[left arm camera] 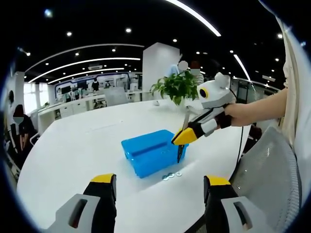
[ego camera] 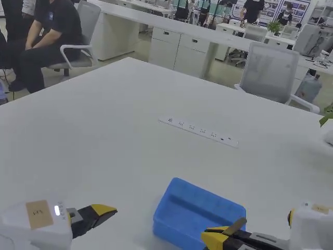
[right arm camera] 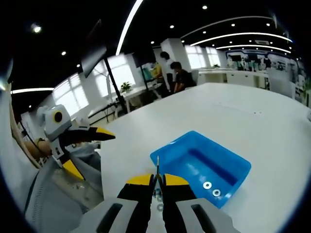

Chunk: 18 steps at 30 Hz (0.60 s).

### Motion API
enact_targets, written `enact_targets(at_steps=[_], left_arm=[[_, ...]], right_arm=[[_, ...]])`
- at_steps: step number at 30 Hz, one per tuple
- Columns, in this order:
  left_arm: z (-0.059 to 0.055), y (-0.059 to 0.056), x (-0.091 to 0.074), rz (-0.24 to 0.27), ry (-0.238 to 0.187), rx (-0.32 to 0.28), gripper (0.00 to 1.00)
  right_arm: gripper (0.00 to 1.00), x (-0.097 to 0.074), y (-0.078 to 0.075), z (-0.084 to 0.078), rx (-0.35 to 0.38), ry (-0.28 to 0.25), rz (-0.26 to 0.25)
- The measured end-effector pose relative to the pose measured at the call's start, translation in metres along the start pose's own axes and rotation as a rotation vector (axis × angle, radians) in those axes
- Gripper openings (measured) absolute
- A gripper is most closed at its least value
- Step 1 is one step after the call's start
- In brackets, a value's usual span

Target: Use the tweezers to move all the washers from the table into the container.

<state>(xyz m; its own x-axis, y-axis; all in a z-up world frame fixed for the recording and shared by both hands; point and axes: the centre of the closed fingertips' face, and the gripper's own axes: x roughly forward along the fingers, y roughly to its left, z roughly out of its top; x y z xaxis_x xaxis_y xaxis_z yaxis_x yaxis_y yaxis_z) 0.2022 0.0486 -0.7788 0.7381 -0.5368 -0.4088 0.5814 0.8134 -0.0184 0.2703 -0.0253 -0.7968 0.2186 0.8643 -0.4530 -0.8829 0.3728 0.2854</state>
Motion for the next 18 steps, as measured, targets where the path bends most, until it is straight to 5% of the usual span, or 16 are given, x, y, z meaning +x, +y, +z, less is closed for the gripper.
enact_targets(at_steps=[18], left_arm=[[-0.002,-0.001,0.0,0.0,0.007,0.006,0.73]], right_arm=[[0.04,0.014,-0.001,-0.032,0.003,0.097,0.022]])
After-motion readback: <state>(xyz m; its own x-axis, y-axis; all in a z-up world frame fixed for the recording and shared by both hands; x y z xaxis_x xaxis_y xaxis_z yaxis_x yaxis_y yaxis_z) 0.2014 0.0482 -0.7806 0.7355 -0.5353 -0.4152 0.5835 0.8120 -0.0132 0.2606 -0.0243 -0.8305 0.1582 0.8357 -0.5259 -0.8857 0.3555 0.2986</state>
